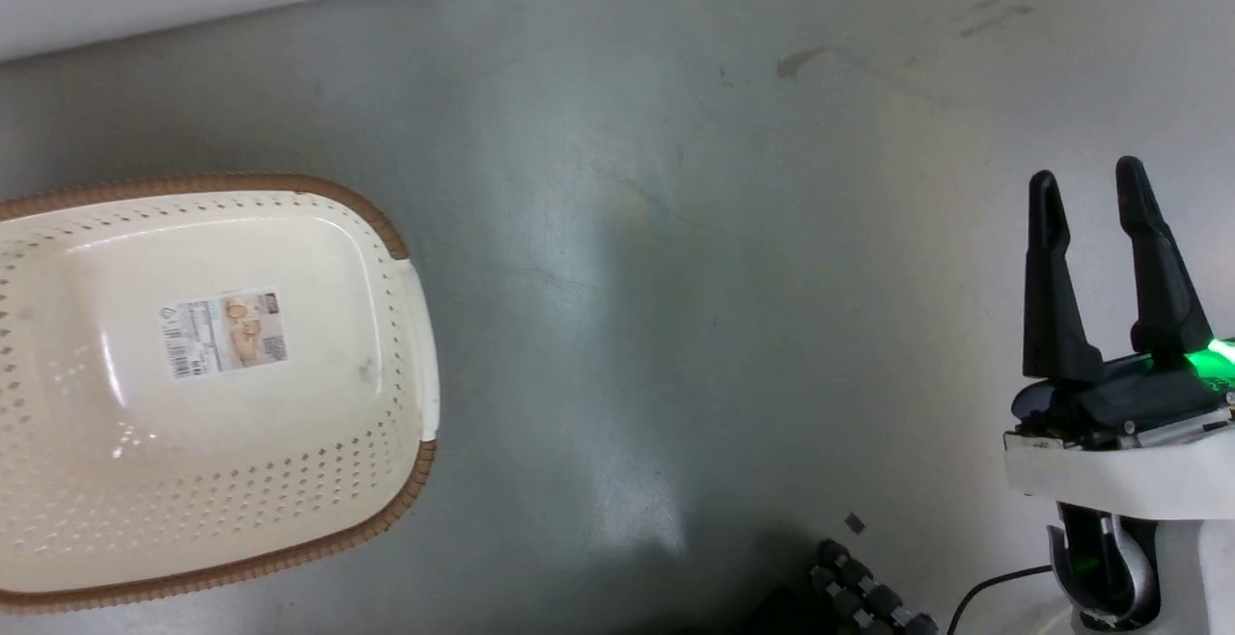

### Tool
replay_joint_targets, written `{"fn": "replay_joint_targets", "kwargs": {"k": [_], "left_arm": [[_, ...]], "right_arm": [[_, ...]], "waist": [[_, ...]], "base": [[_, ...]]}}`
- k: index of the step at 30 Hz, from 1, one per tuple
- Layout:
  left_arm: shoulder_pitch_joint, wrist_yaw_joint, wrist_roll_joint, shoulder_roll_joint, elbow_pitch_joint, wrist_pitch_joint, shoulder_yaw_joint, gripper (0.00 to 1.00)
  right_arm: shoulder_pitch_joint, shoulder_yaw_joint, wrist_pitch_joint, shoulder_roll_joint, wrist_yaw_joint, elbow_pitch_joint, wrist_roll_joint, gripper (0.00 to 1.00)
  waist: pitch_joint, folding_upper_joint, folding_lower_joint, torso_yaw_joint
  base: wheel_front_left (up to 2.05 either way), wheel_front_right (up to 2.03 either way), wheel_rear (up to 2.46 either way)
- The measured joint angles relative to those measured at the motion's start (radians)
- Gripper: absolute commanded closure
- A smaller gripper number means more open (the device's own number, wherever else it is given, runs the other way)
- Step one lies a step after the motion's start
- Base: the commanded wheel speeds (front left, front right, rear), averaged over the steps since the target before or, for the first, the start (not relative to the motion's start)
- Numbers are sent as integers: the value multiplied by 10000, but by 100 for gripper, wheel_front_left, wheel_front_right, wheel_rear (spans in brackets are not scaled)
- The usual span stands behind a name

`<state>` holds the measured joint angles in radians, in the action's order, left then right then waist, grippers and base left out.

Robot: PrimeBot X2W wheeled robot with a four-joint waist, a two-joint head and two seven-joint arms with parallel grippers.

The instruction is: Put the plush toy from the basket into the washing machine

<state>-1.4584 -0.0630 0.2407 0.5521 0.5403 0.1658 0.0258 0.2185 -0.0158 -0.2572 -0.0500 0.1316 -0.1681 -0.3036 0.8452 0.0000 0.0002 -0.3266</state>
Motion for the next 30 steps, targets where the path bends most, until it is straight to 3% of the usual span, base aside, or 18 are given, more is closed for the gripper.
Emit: {"fn": "replay_joint_targets", "kwargs": {"k": [10, 20, 21, 22, 23, 30], "left_arm": [[-445, -84, -368, 295, 2399, -190, -587, 100], [-399, -447, -531, 234, 3584, -136, -1266, 100], [-370, -458, -531, 221, 3699, -117, -1344, 82], [-332, -458, -545, 196, 3814, -63, -1425, 36], [-272, -460, -545, 161, 3937, -19, -1465, 0], [666, -474, -504, -96, 4573, 602, -1678, 0]], "right_arm": [[190, 188, 0, 0, 0, -4, -146, 0], [330, 128, 0, 0, 0, 17, -2, 0], [331, 107, 0, 2, 0, 33, 52, 0], [331, 75, 0, 0, 0, 50, 102, 0], [331, 44, 0, 0, 0, 77, 178, 0], [314, -127, 0, 0, 0, 284, 483, 0]], "waist": [[568, 0, 0, -178], [328, 0, -1, 117], [257, 0, -1, 151], [178, 0, 0, 189], [90, 0, -1, 227], [-811, 0, -1, 504]], "base": [[0, 0, 0], [0, 0, 0], [0, 0, 0], [0, 0, 0], [0, 0, 0], [0, 0, 0]]}}
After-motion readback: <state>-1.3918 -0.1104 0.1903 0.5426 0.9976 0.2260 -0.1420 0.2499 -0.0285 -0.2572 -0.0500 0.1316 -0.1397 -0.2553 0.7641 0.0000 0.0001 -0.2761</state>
